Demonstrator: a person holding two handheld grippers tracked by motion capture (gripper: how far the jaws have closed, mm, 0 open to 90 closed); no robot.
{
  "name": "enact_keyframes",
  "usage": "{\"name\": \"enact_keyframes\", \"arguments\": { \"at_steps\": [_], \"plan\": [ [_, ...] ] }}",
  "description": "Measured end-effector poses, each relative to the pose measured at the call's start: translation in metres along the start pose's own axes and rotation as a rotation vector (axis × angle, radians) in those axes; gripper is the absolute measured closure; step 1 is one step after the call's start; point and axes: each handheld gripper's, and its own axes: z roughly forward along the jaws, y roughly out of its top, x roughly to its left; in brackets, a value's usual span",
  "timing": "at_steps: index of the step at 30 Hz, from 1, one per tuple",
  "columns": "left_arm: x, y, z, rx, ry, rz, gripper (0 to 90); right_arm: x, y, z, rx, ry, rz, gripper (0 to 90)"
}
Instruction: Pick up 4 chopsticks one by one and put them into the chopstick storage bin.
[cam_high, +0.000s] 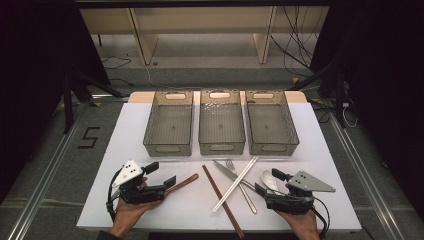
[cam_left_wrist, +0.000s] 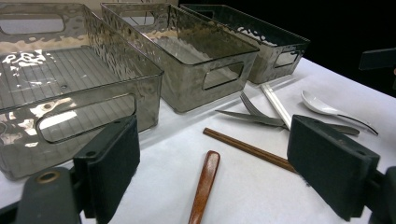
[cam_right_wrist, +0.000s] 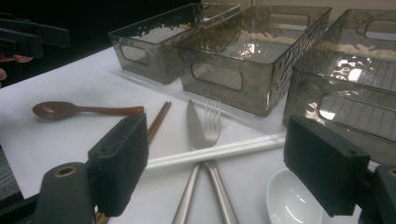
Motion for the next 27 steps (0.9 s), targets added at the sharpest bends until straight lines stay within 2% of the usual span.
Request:
{"name": "enact_keyframes", "arguments": {
  "at_steps": [11,12,15,19,22,23,24,27],
  "plan": [
    [0.0,0.003,0.003,0.027,0.0,-0.019,16.7,-0.001,0.001,-0.001,0.003,-0.009,0.007,23.4],
    [-0.001,0.005,0.006,0.059,0.007,-0.02,16.7,-0.002,0.001,-0.001,0.002,-0.01,0.006,23.4],
    [-0.002,0.008,0.009,0.087,0.017,-0.033,16.7,-0.003,0.001,-0.001,0.002,-0.004,0.017,23.5],
    [-0.004,0.011,0.012,0.12,0.002,-0.04,16.7,-0.003,0.001,-0.001,0.006,-0.004,0.016,23.6],
    [-0.01,0.014,0.019,0.186,-0.005,-0.038,16.7,-0.003,0.001,-0.001,0.009,-0.004,0.017,23.7],
    [-0.01,0.014,0.019,0.186,-0.005,-0.038,16.7,-0.003,0.0,-0.001,0.011,-0.004,0.017,23.7],
    [-0.014,0.016,0.022,0.216,-0.005,-0.029,16.7,-0.003,0.0,-0.001,0.012,-0.005,0.017,23.7],
    [-0.018,0.019,0.026,0.241,-0.016,-0.025,16.7,-0.003,0.001,-0.001,0.011,-0.005,0.017,23.7]
  ]
}}
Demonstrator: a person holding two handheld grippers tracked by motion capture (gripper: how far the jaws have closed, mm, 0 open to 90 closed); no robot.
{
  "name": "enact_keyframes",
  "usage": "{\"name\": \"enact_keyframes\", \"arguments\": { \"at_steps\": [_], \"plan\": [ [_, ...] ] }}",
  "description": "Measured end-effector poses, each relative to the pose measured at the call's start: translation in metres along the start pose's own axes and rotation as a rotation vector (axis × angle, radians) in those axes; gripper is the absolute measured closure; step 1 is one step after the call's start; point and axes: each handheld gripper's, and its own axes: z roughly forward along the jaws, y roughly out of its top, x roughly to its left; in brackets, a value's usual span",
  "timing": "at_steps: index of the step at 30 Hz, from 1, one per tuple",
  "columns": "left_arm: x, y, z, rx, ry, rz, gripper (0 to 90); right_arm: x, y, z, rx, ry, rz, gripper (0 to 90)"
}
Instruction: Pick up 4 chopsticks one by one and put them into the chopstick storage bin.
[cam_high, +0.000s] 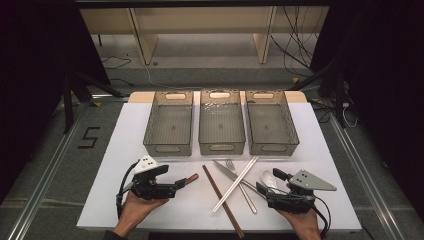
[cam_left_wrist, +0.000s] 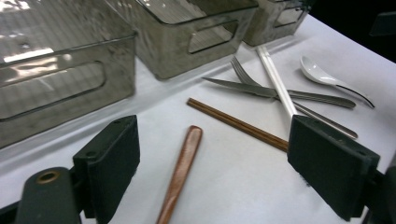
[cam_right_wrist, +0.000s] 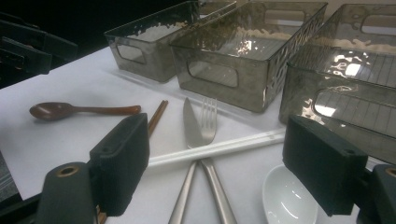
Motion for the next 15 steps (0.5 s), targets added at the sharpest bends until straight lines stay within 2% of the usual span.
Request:
{"name": "enact_keyframes", "arguments": {
  "at_steps": [2,4,5,9,10,12,13,15],
  "plan": [
    [-0.007,0.006,0.007,0.021,-0.008,0.001,16.7,0.0,0.0,0.0,0.003,-0.006,-0.003,23.7],
    [-0.008,0.008,0.009,0.031,-0.013,0.003,16.7,0.0,0.0,0.0,0.011,-0.018,-0.009,23.8],
    [-0.013,0.012,0.015,0.051,-0.016,0.011,16.7,0.0,0.0,0.0,0.014,-0.022,-0.01,23.8],
    [-0.017,0.015,0.021,0.071,-0.023,0.006,16.7,0.0,0.0,-0.001,0.012,-0.031,-0.006,23.9],
    [-0.02,0.018,0.025,0.095,-0.03,0.015,16.7,-0.001,0.0,-0.001,0.012,-0.033,-0.005,24.0],
    [-0.022,0.02,0.027,0.103,-0.032,0.018,16.8,-0.001,0.0,-0.001,0.013,-0.033,-0.003,24.1],
    [-0.025,0.023,0.032,0.128,-0.037,0.025,16.9,0.0,0.0,-0.001,0.013,-0.032,-0.003,24.1],
    [-0.029,0.027,0.038,0.147,-0.031,0.032,17.1,0.0,0.0,-0.001,0.015,-0.031,-0.003,24.1]
  ]
}}
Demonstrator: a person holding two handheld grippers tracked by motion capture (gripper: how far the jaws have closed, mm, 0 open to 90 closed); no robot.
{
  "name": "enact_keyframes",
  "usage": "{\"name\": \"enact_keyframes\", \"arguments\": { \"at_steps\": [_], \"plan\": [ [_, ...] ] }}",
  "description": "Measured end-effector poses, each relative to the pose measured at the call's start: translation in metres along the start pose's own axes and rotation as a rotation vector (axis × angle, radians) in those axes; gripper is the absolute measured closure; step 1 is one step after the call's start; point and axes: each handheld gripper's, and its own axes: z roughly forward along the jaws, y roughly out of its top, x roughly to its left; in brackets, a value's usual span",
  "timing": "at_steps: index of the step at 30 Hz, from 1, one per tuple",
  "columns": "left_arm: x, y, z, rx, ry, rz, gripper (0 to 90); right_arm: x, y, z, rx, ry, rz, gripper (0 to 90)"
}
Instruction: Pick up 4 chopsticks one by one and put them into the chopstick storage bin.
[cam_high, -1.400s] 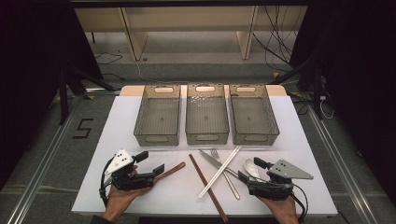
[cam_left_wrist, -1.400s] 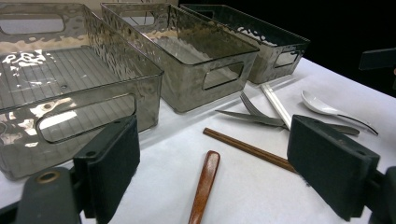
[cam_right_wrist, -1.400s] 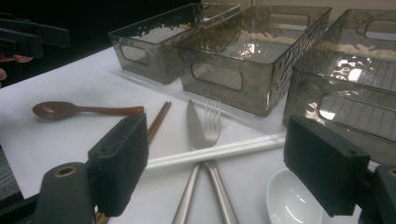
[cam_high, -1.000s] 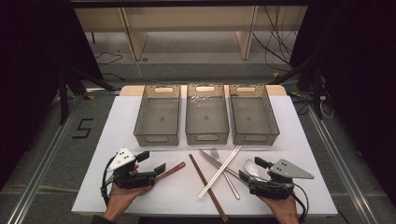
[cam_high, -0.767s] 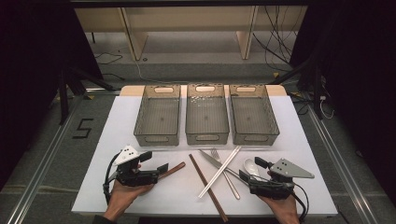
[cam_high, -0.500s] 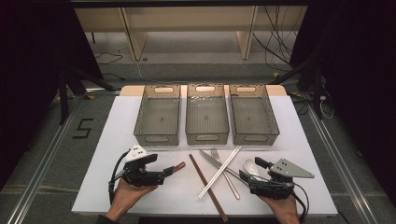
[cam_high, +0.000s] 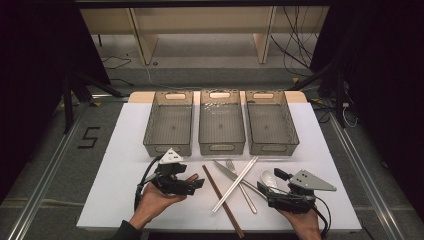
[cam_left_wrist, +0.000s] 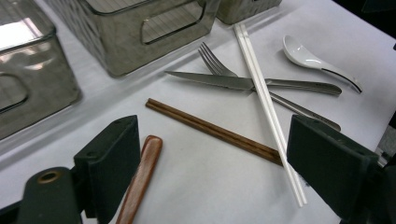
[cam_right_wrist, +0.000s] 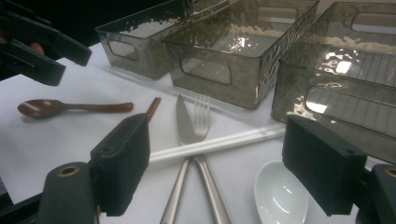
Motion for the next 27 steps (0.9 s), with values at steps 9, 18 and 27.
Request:
{"name": "enact_keyframes", "arguments": {
  "at_steps": [9,18,27],
  "plan": [
    [-0.013,0.014,0.029,0.1,0.008,0.014,17.8,-0.002,0.0,-0.001,-0.005,0.001,0.005,24.1],
    [-0.019,0.015,0.049,0.155,-0.023,0.025,23.4,-0.002,0.0,-0.001,0.004,0.002,0.007,24.1],
    [-0.032,0.022,0.072,0.231,-0.06,0.061,26.8,-0.002,-0.001,0.0,0.008,0.0,0.007,24.1]
  ]
}}
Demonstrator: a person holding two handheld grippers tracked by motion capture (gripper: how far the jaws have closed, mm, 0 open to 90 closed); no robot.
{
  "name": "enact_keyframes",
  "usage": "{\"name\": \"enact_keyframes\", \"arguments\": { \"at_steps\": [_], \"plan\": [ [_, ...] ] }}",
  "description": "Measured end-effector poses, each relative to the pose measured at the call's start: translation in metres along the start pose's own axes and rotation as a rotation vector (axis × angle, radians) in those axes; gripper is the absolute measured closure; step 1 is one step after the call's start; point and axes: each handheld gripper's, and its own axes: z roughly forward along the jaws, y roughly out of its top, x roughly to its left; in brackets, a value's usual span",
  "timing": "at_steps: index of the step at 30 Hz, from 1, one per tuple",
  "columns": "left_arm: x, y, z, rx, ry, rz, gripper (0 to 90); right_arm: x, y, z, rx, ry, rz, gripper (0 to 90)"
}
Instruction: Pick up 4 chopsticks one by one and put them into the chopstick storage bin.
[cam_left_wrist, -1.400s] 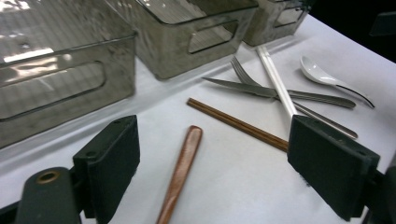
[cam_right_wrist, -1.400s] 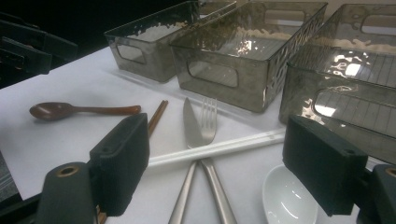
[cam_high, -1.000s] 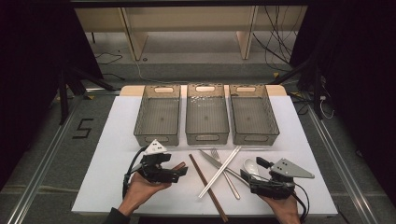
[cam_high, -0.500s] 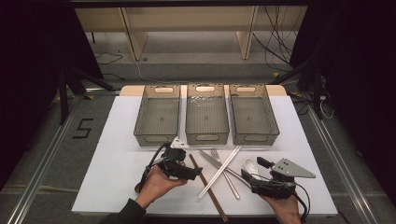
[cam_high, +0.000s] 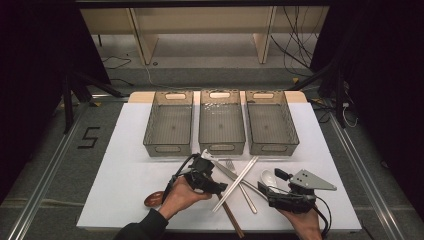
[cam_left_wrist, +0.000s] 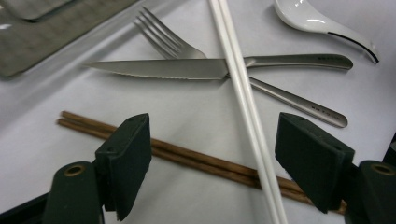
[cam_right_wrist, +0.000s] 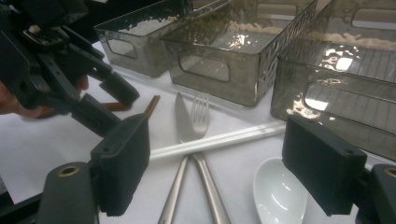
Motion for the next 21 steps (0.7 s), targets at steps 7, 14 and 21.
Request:
{"name": "enact_keyframes", "arguments": {
  "at_steps": [7,14,21],
  "plan": [
    [-0.006,0.006,0.011,0.031,0.003,0.02,33.1,-0.001,0.0,0.0,0.003,0.004,0.001,24.2],
    [-0.008,0.01,0.016,0.044,0.002,0.041,42.1,-0.001,0.0,0.0,0.004,0.006,0.001,24.3],
    [-0.011,0.012,0.026,0.066,0.011,0.069,49.1,-0.001,0.0,0.0,0.006,0.007,0.001,24.3]
  ]
}}
